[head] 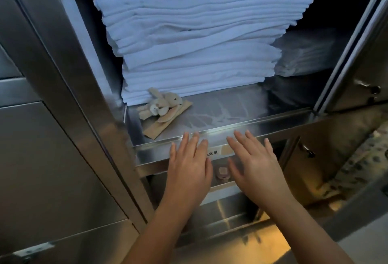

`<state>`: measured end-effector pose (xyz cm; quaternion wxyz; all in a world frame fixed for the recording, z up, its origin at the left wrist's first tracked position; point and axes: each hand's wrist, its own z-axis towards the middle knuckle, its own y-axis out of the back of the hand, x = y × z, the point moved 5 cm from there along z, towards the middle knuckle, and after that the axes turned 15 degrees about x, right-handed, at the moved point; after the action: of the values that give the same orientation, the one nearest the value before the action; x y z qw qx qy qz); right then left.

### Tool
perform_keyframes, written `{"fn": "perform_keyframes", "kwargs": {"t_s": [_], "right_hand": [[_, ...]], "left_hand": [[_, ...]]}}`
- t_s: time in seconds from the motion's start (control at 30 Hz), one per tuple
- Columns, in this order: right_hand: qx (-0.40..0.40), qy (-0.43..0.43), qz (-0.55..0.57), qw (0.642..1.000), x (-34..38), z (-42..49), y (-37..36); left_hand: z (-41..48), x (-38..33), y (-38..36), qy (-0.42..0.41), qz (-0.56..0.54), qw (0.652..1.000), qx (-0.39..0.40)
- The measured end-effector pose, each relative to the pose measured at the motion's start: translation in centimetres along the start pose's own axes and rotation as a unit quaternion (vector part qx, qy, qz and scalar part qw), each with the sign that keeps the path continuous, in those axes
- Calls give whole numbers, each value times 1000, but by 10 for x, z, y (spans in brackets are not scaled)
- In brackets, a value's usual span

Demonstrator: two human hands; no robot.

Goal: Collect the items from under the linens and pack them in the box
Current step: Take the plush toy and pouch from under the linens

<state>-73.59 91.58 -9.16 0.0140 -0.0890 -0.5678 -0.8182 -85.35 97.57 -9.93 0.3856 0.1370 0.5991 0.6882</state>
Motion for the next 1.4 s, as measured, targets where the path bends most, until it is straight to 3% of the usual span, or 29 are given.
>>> {"fn": "perform_keyframes", "kwargs": {"t_s": [0.23, 0.67, 0.87, 1.4], "right_hand": [[12, 18, -10, 1000, -20, 56, -29], [44, 123, 42, 991, -53, 174, -73], [42, 189, 51, 980, -51, 212, -93], [42, 341, 50, 938, -3, 285, -128]], "left_hand": [[46, 26, -21, 26, 11, 999, 31], [135, 70, -40, 142, 37, 989, 2], [152, 87, -39, 156, 54, 985, -51], [157, 137, -31, 260, 82, 959, -70]]}}
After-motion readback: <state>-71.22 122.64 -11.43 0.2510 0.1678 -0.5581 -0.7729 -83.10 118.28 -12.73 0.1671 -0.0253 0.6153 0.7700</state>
